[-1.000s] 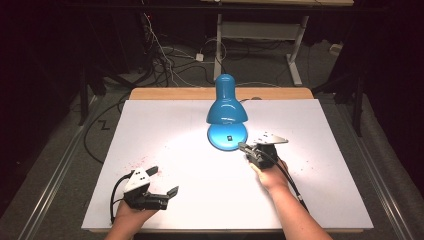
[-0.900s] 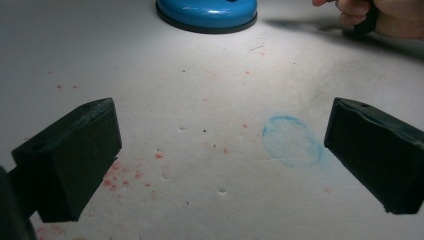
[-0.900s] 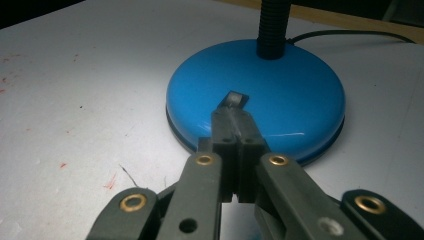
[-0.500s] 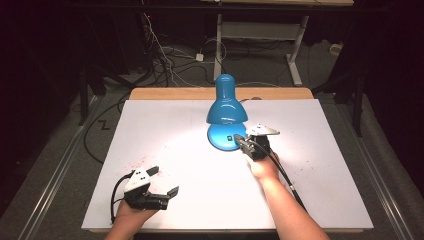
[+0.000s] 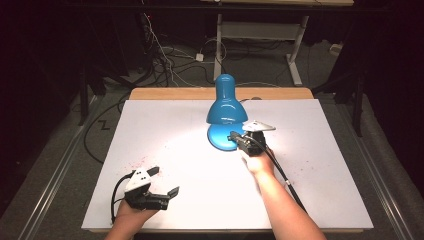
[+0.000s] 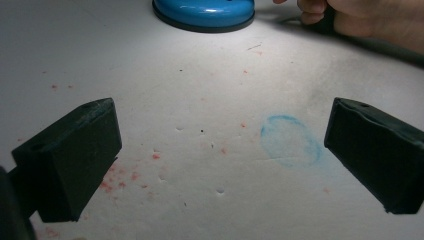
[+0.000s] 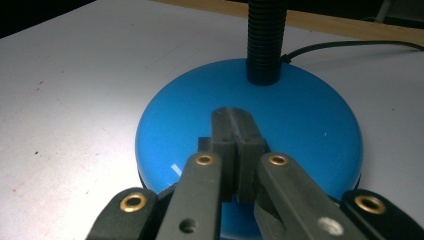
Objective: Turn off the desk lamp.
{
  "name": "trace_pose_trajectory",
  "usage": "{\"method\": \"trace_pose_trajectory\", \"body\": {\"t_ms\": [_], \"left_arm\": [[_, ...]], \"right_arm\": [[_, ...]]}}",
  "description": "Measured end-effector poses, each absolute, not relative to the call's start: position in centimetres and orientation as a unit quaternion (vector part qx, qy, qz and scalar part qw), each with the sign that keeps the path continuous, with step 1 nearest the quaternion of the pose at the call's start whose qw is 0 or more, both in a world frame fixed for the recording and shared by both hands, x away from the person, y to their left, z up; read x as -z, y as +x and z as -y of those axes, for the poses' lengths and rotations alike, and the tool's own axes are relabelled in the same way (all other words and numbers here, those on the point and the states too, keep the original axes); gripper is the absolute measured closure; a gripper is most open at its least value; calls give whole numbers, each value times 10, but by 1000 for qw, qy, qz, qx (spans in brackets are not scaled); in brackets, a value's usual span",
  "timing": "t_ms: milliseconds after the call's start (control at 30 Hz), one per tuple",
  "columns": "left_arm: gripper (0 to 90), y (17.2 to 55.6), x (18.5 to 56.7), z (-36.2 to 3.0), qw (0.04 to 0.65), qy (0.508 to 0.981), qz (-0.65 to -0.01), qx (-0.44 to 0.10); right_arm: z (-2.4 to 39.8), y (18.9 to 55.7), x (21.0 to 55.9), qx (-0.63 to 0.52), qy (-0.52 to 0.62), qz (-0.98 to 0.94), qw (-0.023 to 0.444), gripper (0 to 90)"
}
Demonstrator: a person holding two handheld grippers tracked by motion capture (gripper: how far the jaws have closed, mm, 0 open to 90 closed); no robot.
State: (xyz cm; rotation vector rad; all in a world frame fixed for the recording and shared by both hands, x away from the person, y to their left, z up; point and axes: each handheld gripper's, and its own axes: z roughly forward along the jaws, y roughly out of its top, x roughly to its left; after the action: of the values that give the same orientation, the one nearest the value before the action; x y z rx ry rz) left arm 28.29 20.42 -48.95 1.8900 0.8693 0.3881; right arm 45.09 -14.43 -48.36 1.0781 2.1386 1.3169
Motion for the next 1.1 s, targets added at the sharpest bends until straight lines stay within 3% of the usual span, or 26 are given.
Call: {"method": "trace_pose_trajectory", "body": {"t_ms": [1100], "left_arm": [[11,283,490,-205,491,777,-362,-158]], "right_arm": [[139,452,484,-468,381,-772,201,900]]}}
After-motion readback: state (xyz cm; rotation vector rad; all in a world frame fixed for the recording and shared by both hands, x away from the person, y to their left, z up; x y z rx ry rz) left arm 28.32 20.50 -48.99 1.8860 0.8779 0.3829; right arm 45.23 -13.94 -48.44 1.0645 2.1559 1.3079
